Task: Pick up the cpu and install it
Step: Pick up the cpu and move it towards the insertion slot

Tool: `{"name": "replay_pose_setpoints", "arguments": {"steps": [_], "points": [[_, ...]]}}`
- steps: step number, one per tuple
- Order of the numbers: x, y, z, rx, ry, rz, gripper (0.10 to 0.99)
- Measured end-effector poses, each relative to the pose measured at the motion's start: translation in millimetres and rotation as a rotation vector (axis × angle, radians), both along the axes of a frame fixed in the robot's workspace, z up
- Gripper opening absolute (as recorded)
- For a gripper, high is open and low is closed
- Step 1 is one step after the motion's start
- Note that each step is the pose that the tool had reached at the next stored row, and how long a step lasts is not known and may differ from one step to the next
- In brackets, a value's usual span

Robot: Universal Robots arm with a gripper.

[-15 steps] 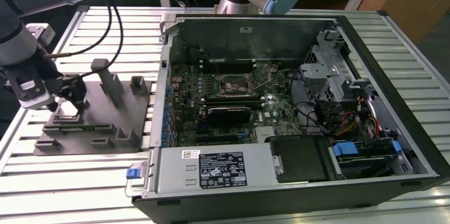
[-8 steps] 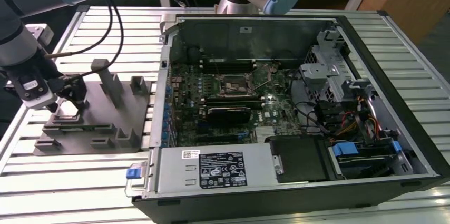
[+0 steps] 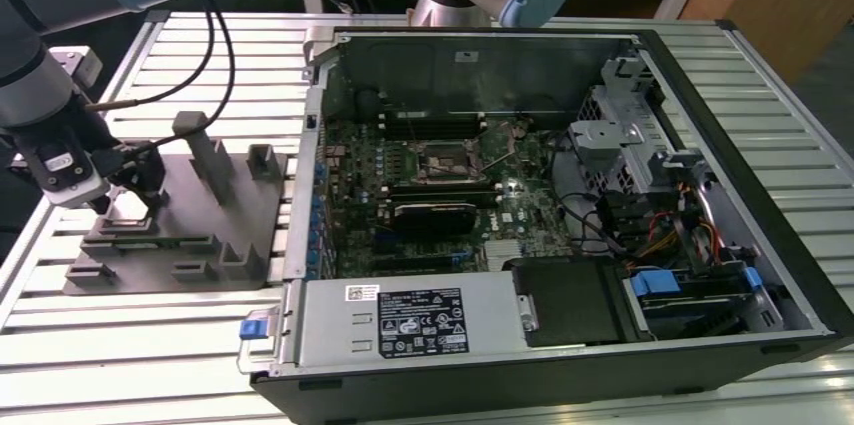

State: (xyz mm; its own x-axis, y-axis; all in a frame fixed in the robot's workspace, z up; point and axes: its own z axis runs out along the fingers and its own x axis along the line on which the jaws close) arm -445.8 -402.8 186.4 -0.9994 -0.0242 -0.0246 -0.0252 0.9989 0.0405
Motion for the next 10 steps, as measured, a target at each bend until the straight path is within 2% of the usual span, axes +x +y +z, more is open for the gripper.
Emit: {"name": "replay_pose_setpoints", "arguments": {"steps": [10], "points": [[0.0,0.0,-0.5,0.000,0.0000,0.000,0.647]]}}
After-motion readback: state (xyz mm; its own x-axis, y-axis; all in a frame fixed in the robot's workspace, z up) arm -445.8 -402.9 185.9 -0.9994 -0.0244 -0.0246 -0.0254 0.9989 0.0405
